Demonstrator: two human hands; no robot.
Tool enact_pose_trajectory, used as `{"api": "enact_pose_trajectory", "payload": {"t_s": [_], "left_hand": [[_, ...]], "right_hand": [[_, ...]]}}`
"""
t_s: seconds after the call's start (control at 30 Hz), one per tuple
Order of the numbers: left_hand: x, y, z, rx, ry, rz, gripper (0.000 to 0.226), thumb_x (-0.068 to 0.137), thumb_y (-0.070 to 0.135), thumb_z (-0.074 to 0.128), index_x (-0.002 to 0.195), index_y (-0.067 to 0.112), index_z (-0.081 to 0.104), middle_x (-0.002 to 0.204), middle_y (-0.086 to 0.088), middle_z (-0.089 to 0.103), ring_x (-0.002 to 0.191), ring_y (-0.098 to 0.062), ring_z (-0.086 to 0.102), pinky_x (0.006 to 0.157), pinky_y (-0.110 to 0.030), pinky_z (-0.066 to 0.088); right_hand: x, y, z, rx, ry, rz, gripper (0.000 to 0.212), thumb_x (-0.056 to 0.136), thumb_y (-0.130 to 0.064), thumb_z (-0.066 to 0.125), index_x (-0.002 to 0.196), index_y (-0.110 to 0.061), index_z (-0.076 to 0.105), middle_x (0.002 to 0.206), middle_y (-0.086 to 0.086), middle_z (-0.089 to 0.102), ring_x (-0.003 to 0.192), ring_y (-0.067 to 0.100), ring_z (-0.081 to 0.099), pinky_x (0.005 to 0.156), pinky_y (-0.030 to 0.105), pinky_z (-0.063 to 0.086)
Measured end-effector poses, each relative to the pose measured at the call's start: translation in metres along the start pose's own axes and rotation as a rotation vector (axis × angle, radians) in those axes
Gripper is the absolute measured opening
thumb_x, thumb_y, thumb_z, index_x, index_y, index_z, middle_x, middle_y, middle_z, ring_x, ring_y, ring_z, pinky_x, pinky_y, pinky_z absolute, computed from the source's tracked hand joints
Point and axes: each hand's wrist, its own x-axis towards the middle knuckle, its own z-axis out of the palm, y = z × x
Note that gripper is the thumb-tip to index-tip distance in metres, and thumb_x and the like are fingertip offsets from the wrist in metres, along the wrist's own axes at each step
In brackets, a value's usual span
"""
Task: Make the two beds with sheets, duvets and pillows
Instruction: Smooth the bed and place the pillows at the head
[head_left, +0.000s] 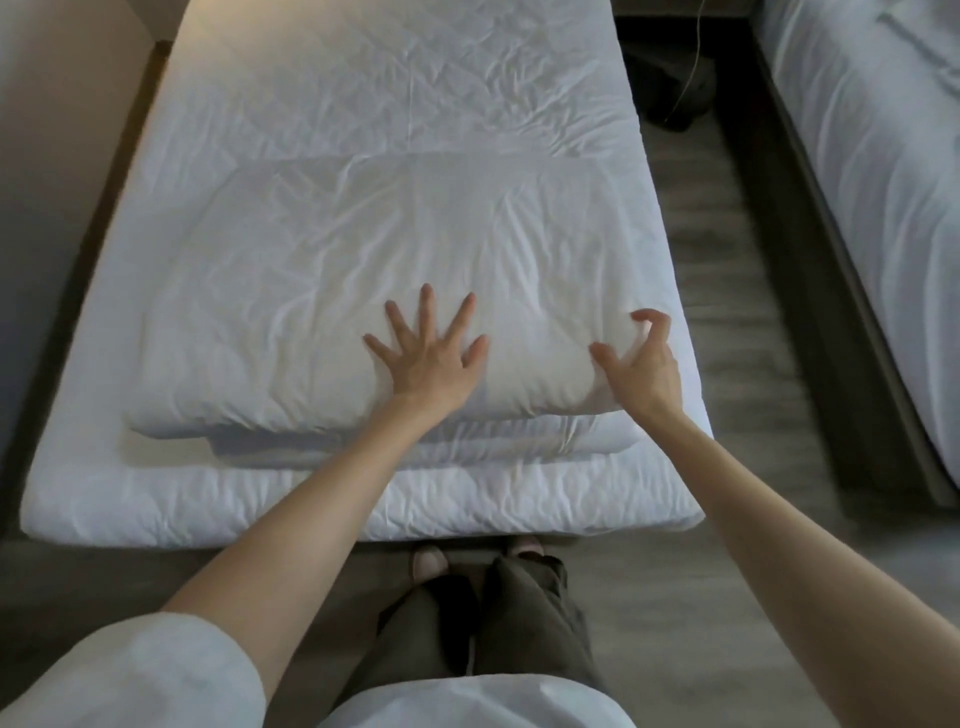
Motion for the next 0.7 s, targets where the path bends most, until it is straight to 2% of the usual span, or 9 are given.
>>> {"api": "enact_pose_trajectory", "payload": {"t_s": [0.1, 0.17, 0.27, 0.3, 0.4, 0.5, 0.57, 0.6, 0.7], "left_hand": [[0.014, 0.015, -0.009, -0.032, 0.074, 0.004, 0.055, 0.098, 0.061, 0.018, 0.15, 0.05, 0.006, 0.163, 0.003, -0.01, 0.147, -0.038, -0.015, 0.111, -0.068, -0.008], [0.027, 0.026, -0.017, -0.089, 0.126, -0.024, 0.054, 0.098, 0.062, 0.018, 0.15, 0.05, 0.009, 0.164, 0.005, -0.004, 0.148, -0.036, -0.012, 0.111, -0.067, -0.01], [0.032, 0.036, -0.007, -0.042, 0.171, -0.041, 0.054, 0.098, 0.06, 0.02, 0.15, 0.051, 0.01, 0.164, 0.005, 0.001, 0.148, -0.036, -0.012, 0.106, -0.07, -0.015], [0.028, 0.038, 0.005, -0.007, 0.162, -0.024, 0.054, 0.098, 0.06, 0.019, 0.15, 0.051, 0.008, 0.164, 0.006, -0.002, 0.147, -0.037, -0.014, 0.105, -0.072, -0.015], [0.013, 0.04, 0.04, 0.055, 0.072, 0.024, 0.056, 0.096, 0.062, 0.014, 0.149, 0.051, -0.001, 0.162, 0.01, -0.015, 0.145, -0.039, -0.019, 0.105, -0.074, -0.011], [0.013, 0.038, 0.047, 0.053, -0.017, 0.02, 0.056, 0.098, 0.062, 0.017, 0.149, 0.052, -0.003, 0.16, 0.014, -0.019, 0.145, -0.036, -0.023, 0.106, -0.073, -0.011], [0.018, 0.034, 0.038, 0.017, -0.002, 0.04, 0.056, 0.098, 0.063, 0.02, 0.149, 0.052, 0.003, 0.161, 0.015, -0.014, 0.146, -0.034, -0.019, 0.108, -0.071, -0.01], [0.022, 0.032, 0.031, 0.003, 0.04, 0.048, 0.056, 0.097, 0.064, 0.02, 0.15, 0.051, 0.007, 0.162, 0.014, -0.009, 0.148, -0.033, -0.015, 0.109, -0.07, -0.008], [0.029, 0.026, 0.019, 0.01, 0.203, -0.032, 0.066, 0.087, 0.067, 0.019, 0.15, 0.047, 0.016, 0.163, 0.008, 0.001, 0.148, -0.037, -0.005, 0.109, -0.071, -0.005]], "right_hand": [[-0.002, -0.007, -0.024, 0.08, -0.024, -0.158, 0.045, 0.09, -0.038, 0.064, 0.123, -0.023, 0.037, 0.075, 0.002, 0.054, 0.068, 0.02, 0.054, 0.054, 0.023, 0.037], [0.001, -0.011, -0.039, 0.132, -0.023, -0.253, 0.037, 0.091, -0.039, 0.063, 0.118, -0.025, 0.041, 0.07, 0.004, 0.055, 0.059, 0.013, 0.05, 0.048, 0.016, 0.034], [0.013, 0.013, -0.04, 0.092, -0.03, -0.262, 0.03, 0.092, -0.039, 0.062, 0.115, -0.028, 0.047, 0.07, 0.002, 0.057, 0.065, 0.012, 0.053, 0.054, 0.016, 0.037], [0.017, 0.029, -0.035, 0.045, -0.04, -0.222, 0.029, 0.092, -0.039, 0.062, 0.116, -0.029, 0.048, 0.073, 0.001, 0.058, 0.066, 0.011, 0.054, 0.058, 0.021, 0.038], [0.023, 0.073, -0.013, -0.07, -0.131, -0.103, 0.025, 0.097, -0.037, 0.051, 0.12, -0.031, 0.046, 0.089, 0.004, 0.057, 0.079, 0.026, 0.058, 0.069, 0.033, 0.039], [0.02, 0.077, -0.004, -0.326, -0.148, -0.058, 0.028, 0.101, -0.028, 0.039, 0.128, -0.032, 0.044, 0.123, 0.014, 0.046, 0.103, 0.037, 0.052, 0.083, 0.044, 0.043], [0.019, 0.062, -0.004, -0.491, -0.03, -0.159, 0.036, 0.098, -0.019, 0.037, 0.132, -0.027, 0.046, 0.151, 0.017, 0.025, 0.129, 0.042, 0.033, 0.1, 0.056, 0.031], [0.021, 0.049, -0.004, -0.504, -0.002, -0.264, 0.042, 0.096, -0.017, 0.037, 0.137, -0.026, 0.044, 0.159, 0.014, 0.015, 0.139, 0.04, 0.022, 0.107, 0.06, 0.022], [0.038, 0.007, 0.004, -0.519, -0.126, -0.486, 0.051, 0.102, -0.029, 0.036, 0.151, -0.037, 0.024, 0.164, 0.002, -0.001, 0.15, 0.031, -0.002, 0.111, 0.067, -0.001]]}}
